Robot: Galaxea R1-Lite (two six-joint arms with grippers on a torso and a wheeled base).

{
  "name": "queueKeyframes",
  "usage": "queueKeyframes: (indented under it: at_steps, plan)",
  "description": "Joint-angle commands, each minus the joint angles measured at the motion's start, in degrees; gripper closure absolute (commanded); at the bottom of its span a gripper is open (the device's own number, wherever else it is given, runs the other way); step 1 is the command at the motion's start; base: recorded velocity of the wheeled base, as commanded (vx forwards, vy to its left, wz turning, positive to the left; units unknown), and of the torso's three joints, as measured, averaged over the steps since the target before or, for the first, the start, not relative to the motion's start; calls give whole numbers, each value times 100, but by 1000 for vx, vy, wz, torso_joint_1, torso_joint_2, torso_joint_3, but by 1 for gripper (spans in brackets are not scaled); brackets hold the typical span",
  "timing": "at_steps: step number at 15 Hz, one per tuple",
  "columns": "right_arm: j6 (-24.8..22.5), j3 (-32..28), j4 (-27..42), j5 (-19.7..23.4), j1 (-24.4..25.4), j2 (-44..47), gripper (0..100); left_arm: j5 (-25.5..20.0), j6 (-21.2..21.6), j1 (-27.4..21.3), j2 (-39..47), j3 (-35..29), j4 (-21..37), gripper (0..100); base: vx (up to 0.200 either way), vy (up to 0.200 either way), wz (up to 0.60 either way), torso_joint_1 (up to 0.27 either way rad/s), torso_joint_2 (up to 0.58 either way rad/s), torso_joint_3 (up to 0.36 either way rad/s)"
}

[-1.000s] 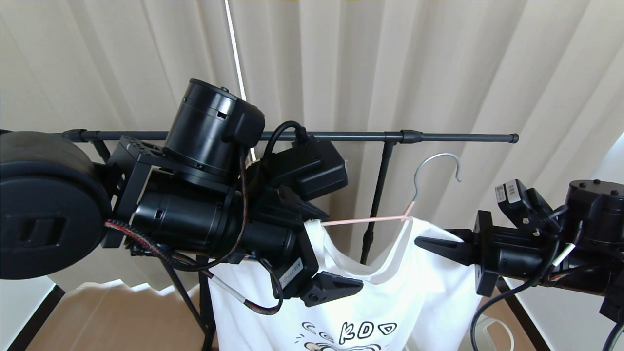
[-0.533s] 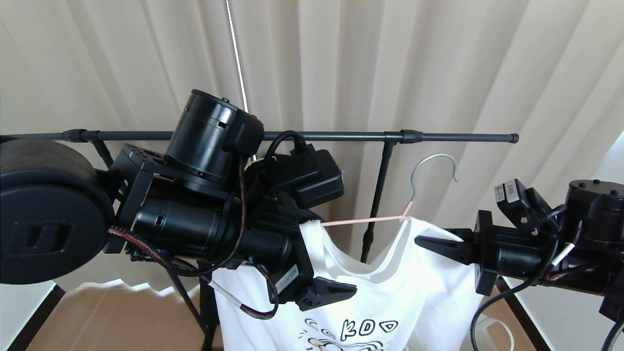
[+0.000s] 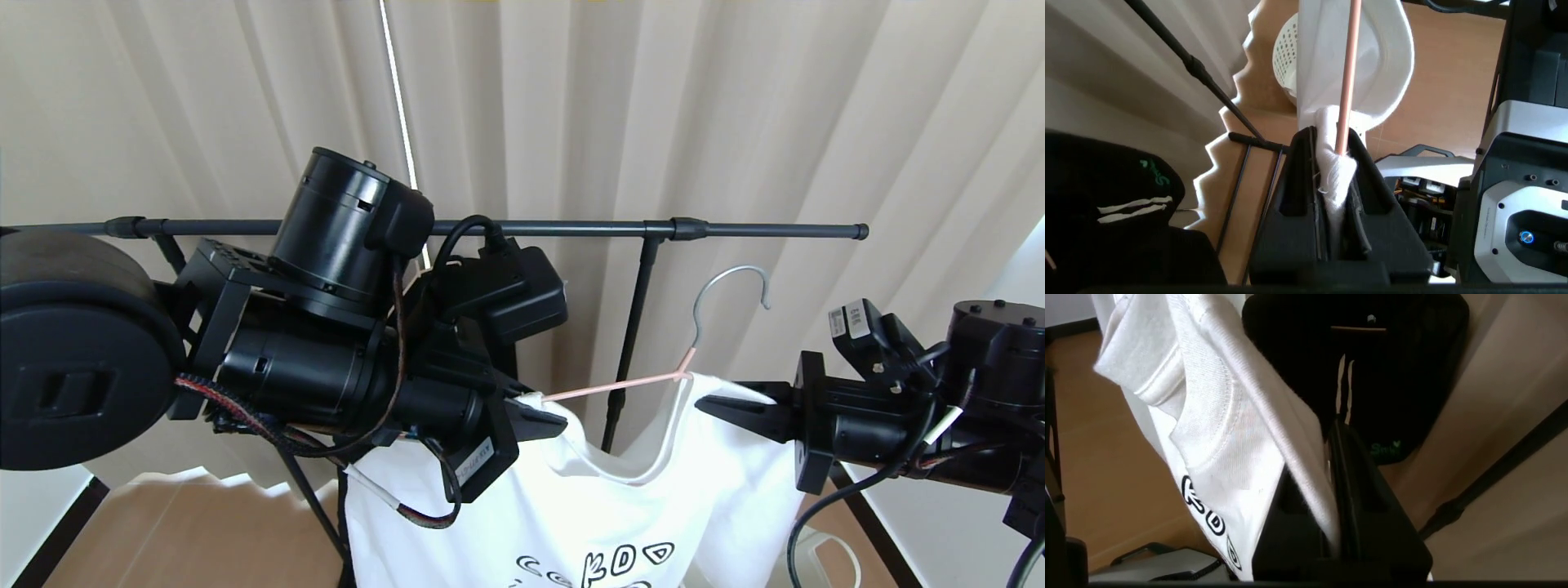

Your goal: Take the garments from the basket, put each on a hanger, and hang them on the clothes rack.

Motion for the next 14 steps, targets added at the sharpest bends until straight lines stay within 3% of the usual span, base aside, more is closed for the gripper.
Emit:
queueKeyframes:
  at_steps: [1, 6, 7, 11, 14]
  plan:
    - [-8, 26, -4, -4, 0, 2, 100, 1, -7, 19, 0, -1, -3, 100, 0, 0, 0, 0, 0, 0]
    - [-26, 34, 5, -4, 0, -77, 100, 10, -7, 63, -53, -1, -3, 100, 0, 0, 0, 0, 0, 0]
    - [-26, 34, 5, 5, 0, -86, 0, 10, -16, 63, -88, -1, -3, 100, 0, 0, 0, 0, 0, 0]
    - [-35, 8, -4, 5, -70, -94, 0, 10, -43, 125, -211, 69, -29, 100, 0, 0, 0, 0, 0, 0]
    - [-26, -53, -4, 5, -325, -200, 0, 19, -51, 265, -440, 570, -618, 100, 0, 0, 0, 0, 0, 0]
